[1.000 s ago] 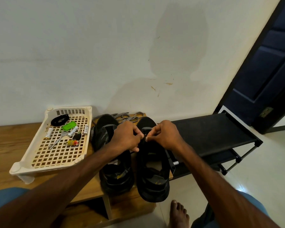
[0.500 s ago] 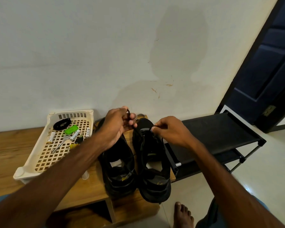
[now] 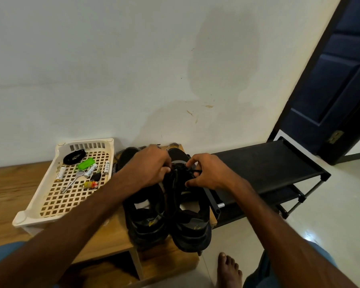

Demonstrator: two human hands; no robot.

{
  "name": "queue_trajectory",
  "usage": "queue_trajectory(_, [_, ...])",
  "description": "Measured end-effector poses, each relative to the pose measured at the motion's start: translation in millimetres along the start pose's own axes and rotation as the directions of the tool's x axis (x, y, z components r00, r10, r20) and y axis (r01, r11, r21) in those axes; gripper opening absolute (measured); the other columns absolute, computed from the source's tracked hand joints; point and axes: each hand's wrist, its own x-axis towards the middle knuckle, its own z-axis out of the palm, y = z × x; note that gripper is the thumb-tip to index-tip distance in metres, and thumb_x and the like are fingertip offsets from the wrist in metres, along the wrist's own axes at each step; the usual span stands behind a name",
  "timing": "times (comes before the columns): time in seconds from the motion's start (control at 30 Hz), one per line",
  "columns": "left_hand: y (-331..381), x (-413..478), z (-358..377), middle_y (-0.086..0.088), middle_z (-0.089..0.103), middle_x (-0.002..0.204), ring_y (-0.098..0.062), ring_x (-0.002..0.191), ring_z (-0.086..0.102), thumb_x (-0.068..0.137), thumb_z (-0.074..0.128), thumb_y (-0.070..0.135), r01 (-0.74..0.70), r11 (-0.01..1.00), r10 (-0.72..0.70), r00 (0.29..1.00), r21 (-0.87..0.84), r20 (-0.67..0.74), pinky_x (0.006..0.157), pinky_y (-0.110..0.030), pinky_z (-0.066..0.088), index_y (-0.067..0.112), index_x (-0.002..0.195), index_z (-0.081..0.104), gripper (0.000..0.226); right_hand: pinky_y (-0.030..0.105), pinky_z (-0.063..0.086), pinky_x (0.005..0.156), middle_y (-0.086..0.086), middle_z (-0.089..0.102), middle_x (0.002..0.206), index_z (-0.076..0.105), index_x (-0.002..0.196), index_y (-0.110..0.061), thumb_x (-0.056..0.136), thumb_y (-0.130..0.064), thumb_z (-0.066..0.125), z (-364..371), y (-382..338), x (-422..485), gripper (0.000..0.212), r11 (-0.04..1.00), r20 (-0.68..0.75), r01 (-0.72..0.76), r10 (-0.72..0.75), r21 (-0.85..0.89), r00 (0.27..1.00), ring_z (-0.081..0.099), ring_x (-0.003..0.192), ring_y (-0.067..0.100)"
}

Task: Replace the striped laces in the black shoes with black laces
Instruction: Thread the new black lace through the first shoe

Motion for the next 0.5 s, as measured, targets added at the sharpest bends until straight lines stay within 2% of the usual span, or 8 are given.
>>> queue_trajectory(0.17, [-20.9, -3.2, -19.1, 0.014, 0.075, 0.106, -0.002, 0.101, 0.068, 0.099, 0.063, 0.028, -0.016, 0.858, -0.104, 0.973, -0.514, -0.205, 0.098, -0.036, 0.048, 0.021, 0.096, 0.076, 0.015, 0.033, 0.06, 0.086, -0.007, 0.069, 0.093, 0.066, 0.124, -0.022, 0.075, -0.046, 0.088, -11.8, 0.7, -6.9, 0.058, 0.997, -0.034, 0.055, -0.053, 0.053, 0.998, 0.069, 0.088, 0.009])
queue_trajectory(0.2, [-22.9, -2.6, -21.2, 0.008, 0.076, 0.11, -0.006, 0.106, 0.07, 0.101, 0.06, 0.025, -0.011, 0.708, -0.179, 0.964, -0.706, -0.195, 0.098, -0.037, 0.049, 0.017, 0.096, 0.071, 0.015, 0.033, 0.06, 0.084, -0.003, 0.073, 0.093, 0.067, 0.122, -0.021, 0.078, -0.046, 0.086, -15.4, 1.1, -7.9, 0.054, 0.99, -0.066, 0.076, -0.069, 0.12, 0.995, 0.072, 0.087, 0.011])
queue_trajectory(0.27, [-23.4, -2.6, -28.8, -0.005, 0.078, 0.098, -0.019, 0.099, 0.075, 0.105, 0.049, 0.018, -0.064, 0.137, -0.294, 0.95, -0.988, -0.103, 0.094, -0.04, 0.055, 0.011, 0.097, 0.06, 0.015, 0.032, 0.06, 0.084, 0.001, 0.076, 0.091, 0.068, 0.121, -0.021, 0.083, -0.034, 0.085, -21.4, 0.9, -8.2, 0.044, 0.955, -0.139, 0.131, -0.096, 0.266, 0.986, 0.075, 0.086, 0.013])
queue_trajectory(0.3, [-23.3, -2.5, -32.0, -0.005, 0.074, 0.082, -0.02, 0.084, 0.075, 0.105, 0.045, 0.016, -0.104, -0.13, -0.317, 0.947, -0.986, -0.058, 0.086, -0.04, 0.059, 0.011, 0.097, 0.056, 0.014, 0.032, 0.059, 0.086, 0.002, 0.077, 0.089, 0.069, 0.121, -0.021, 0.084, -0.027, 0.085, -23.0, 0.7, -7.7, 0.041, 0.934, -0.168, 0.157, -0.107, 0.32, 0.98, 0.075, 0.087, 0.013])
queue_trajectory(0.33, [-23.6, -2.4, -33.0, 0.001, 0.062, 0.067, -0.016, 0.064, 0.066, 0.105, 0.044, 0.016, -0.12, -0.272, -0.334, 0.942, -0.955, -0.023, 0.075, -0.035, 0.061, 0.012, 0.097, 0.054, 0.014, 0.03, 0.058, 0.087, 0.003, 0.076, 0.089, 0.069, 0.121, -0.021, 0.083, -0.021, 0.085, -23.3, 0.6, -7.0, 0.041, 0.92, -0.183, 0.175, -0.117, 0.35, 0.976, 0.075, 0.088, 0.015])
queue_trajectory(0.4, [-23.7, -1.7, -29.2, 0.01, 0.042, 0.056, -0.007, 0.046, 0.04, 0.105, 0.044, 0.018, -0.067, -0.183, -0.347, 0.938, -0.981, 0.001, 0.05, -0.023, 0.048, 0.013, 0.095, 0.057, 0.017, 0.027, 0.057, 0.086, 0.003, 0.075, 0.093, 0.067, 0.124, -0.022, 0.079, -0.015, 0.088, -20.0, 0.6, -5.6, 0.049, 0.918, -0.158, 0.194, -0.146, 0.346, 0.977, 0.073, 0.093, 0.017])
queue_trajectory(0.47, [-20.7, -1.8, -20.0, 0.015, 0.054, 0.063, -0.005, 0.051, 0.049, 0.103, 0.055, 0.027, 0.026, 0.382, -0.269, 0.96, -0.924, -0.083, 0.051, -0.017, 0.042, 0.017, 0.094, 0.065, 0.017, 0.025, 0.056, 0.087, 0.0, 0.073, 0.098, 0.064, 0.129, -0.022, 0.075, -0.016, 0.091, -14.0, 0.6, -4.3, 0.061, 0.945, -0.097, 0.199, -0.18, 0.258, 0.979, 0.071, 0.095, 0.013])
queue_trajectory(0.5, [-19.3, -2.6, -14.7, 0.018, 0.064, 0.076, -0.003, 0.065, 0.06, 0.098, 0.063, 0.034, 0.038, 0.691, -0.165, 0.98, -0.721, -0.107, 0.061, -0.017, 0.046, 0.024, 0.096, 0.069, 0.011, 0.024, 0.056, 0.088, -0.003, 0.072, 0.101, 0.062, 0.131, -0.023, 0.073, -0.016, 0.092, -10.8, 0.5, -4.4, 0.065, 0.958, -0.065, 0.199, -0.189, 0.208, 0.98, 0.069, 0.097, 0.01])
